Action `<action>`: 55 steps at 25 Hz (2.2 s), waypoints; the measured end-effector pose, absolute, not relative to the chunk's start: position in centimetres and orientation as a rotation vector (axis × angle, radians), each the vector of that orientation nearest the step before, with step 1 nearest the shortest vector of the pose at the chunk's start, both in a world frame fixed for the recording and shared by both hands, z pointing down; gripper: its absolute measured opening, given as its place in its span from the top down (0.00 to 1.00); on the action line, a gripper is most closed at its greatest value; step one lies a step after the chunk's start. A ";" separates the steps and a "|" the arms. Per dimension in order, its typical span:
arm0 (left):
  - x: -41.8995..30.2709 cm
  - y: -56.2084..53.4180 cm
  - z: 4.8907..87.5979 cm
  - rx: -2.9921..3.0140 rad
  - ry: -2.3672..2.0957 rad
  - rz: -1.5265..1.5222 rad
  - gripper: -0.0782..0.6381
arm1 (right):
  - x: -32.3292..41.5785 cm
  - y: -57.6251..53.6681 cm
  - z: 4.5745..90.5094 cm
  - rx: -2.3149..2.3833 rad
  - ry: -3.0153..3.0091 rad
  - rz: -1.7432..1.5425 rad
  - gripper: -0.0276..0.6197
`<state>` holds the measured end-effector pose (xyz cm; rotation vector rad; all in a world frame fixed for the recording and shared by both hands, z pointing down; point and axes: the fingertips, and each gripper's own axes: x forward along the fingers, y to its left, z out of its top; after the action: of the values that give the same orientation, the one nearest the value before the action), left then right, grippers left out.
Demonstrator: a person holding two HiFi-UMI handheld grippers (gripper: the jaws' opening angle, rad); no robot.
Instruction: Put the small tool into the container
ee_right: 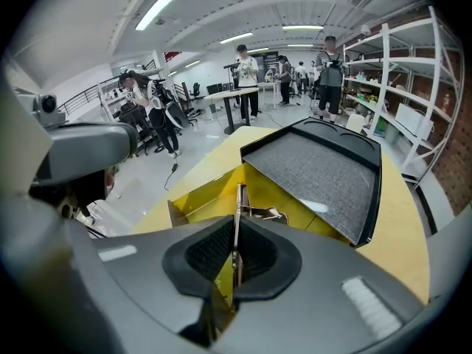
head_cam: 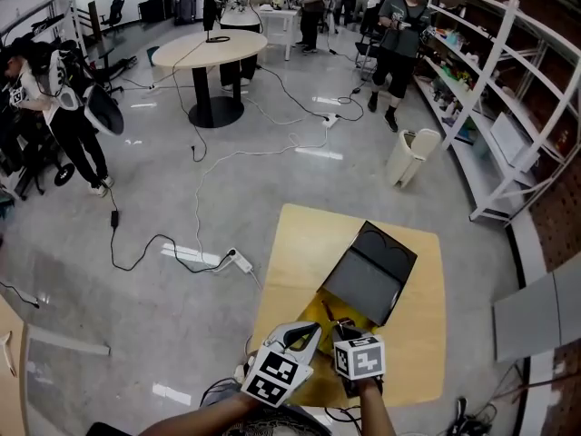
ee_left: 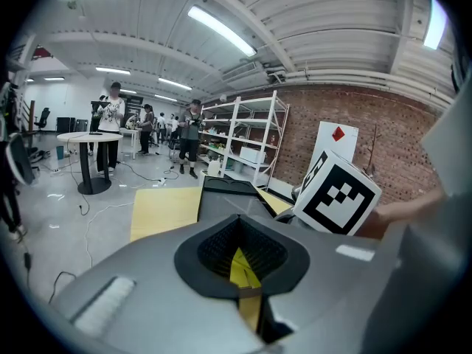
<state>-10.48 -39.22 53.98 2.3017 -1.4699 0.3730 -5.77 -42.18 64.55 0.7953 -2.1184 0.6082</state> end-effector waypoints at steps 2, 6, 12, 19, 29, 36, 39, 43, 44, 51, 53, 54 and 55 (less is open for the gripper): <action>-10.3 -39.2 53.3 2.303 -1.471 0.372 0.87 | -5.7 -42.2 64.2 0.792 -2.111 0.598 0.93; -11.1 -38.6 55.4 2.302 -1.476 0.366 0.87 | -6.2 -41.7 66.7 0.816 -2.120 0.599 0.93; -10.8 -38.7 55.1 2.306 -1.468 0.372 0.87 | -5.6 -42.8 66.3 0.884 -2.133 0.571 0.91; -9.9 -38.0 53.9 2.302 -1.470 0.384 0.87 | -4.6 -42.3 65.8 0.921 -2.126 0.523 0.81; -9.7 -37.4 53.1 2.313 -1.474 0.381 0.87 | -2.4 -43.4 65.5 1.036 -2.103 0.495 0.70; -7.7 -37.8 52.6 2.319 -1.474 0.382 0.87 | 0.7 -43.7 64.3 1.149 -2.123 0.531 0.70; -6.9 -37.2 52.6 2.326 -1.472 0.379 0.87 | 1.0 -42.5 63.5 1.161 -2.160 0.552 0.73; -5.0 -37.2 52.0 2.319 -1.476 0.371 0.87 | 2.2 -41.9 61.4 1.160 -2.220 0.552 0.81; -4.5 -37.2 51.7 2.320 -1.477 0.372 0.87 | 2.5 -41.8 60.9 1.162 -2.233 0.553 0.82; -2.1 -36.8 50.7 2.336 -1.472 0.378 0.87 | 3.9 -40.3 57.6 1.163 -2.315 0.549 0.88; -0.4 -36.8 50.6 2.337 -1.477 0.376 0.87 | 5.2 -39.9 56.8 1.158 -2.345 0.538 0.90; 0.4 -36.9 50.7 2.337 -1.482 0.375 0.87 | 5.9 -39.8 56.4 1.159 -2.360 0.532 0.92; 1.2 -36.9 50.9 2.337 -1.488 0.374 0.87 | 6.6 -39.6 56.1 1.159 -2.377 0.528 0.94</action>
<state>1.20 -36.94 50.88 2.3374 -1.4876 0.3743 6.57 -39.64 56.14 1.1588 -2.3769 0.5282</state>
